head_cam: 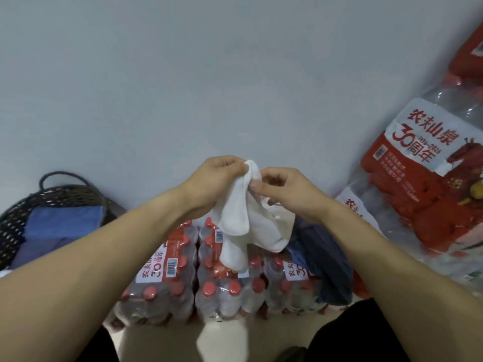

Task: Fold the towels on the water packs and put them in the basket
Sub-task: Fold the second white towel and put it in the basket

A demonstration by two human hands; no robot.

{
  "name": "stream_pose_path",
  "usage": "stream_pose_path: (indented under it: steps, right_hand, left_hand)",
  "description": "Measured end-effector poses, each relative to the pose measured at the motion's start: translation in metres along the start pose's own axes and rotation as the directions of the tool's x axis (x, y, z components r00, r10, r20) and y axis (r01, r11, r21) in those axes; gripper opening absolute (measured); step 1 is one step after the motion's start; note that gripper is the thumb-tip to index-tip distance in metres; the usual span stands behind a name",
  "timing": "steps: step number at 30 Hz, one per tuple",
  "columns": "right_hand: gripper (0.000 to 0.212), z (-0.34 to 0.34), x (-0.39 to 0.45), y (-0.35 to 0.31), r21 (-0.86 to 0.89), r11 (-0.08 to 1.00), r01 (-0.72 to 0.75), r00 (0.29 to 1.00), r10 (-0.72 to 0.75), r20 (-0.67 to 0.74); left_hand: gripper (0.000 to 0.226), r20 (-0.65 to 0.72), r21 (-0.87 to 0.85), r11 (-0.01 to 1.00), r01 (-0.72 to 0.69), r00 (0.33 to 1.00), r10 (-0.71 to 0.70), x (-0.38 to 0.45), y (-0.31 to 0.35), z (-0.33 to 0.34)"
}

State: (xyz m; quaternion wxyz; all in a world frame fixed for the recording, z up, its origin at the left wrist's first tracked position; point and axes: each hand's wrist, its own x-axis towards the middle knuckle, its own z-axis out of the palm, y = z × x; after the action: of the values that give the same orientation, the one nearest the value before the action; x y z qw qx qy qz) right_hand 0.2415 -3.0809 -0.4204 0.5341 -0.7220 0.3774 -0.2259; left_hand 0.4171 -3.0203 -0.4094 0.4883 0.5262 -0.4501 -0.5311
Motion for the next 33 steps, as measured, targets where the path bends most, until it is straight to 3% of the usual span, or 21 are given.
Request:
stream_pose_path:
  steps: [4, 8, 11, 13, 16, 22, 29, 33]
  right_hand:
    - [0.025, 0.031, 0.007, -0.015, -0.088, 0.995, 0.049, 0.992, -0.038, 0.121]
    - [0.037, 0.057, 0.016, -0.024, -0.127, 0.989, 0.072, 0.987, -0.052, 0.15]
    - [0.029, 0.078, 0.024, -0.03, -0.157, 0.98, 0.122, 0.989, -0.106, 0.108]
    - [0.03, 0.089, 0.03, -0.034, -0.164, 0.975, 0.149, 0.987, -0.138, 0.079]
    - [0.034, 0.098, 0.038, -0.038, -0.134, 0.976, 0.172, 0.985, -0.168, 0.041]
    - [0.035, 0.106, 0.044, -0.039, -0.075, 0.991, 0.114, 0.991, -0.108, 0.081]
    - [0.046, 0.101, 0.049, -0.031, -0.493, 0.864, 0.104, 0.968, 0.026, 0.249]
    - [0.042, 0.09, 0.052, -0.026, -0.503, 0.864, 0.032, 0.955, 0.122, 0.27]
  left_hand:
    - [0.015, 0.009, 0.023, 1.0, 0.013, 1.0, -0.013, -0.019, 0.015, -0.033]
    - [0.021, 0.023, 0.317, 0.948, 0.044, 0.998, -0.054, -0.037, 0.026, -0.076]
    - [0.044, 0.072, 0.633, 0.774, 0.028, 0.993, -0.095, -0.05, 0.028, -0.107]
    - [0.025, 0.056, 0.736, 0.677, 0.014, 0.995, -0.082, -0.055, 0.02, -0.124]
    - [0.006, 0.013, 0.677, 0.731, 0.083, 0.992, -0.124, -0.064, 0.007, -0.148]
    - [0.013, 0.026, 0.486, 0.857, 0.172, 0.977, -0.211, -0.081, -0.009, -0.186]
    - [0.022, -0.085, 0.458, 0.872, 0.175, 0.985, -0.154, -0.077, -0.011, -0.203]
    - [0.024, -0.129, 0.377, 0.902, 0.21, 0.976, -0.173, -0.07, -0.01, -0.209]
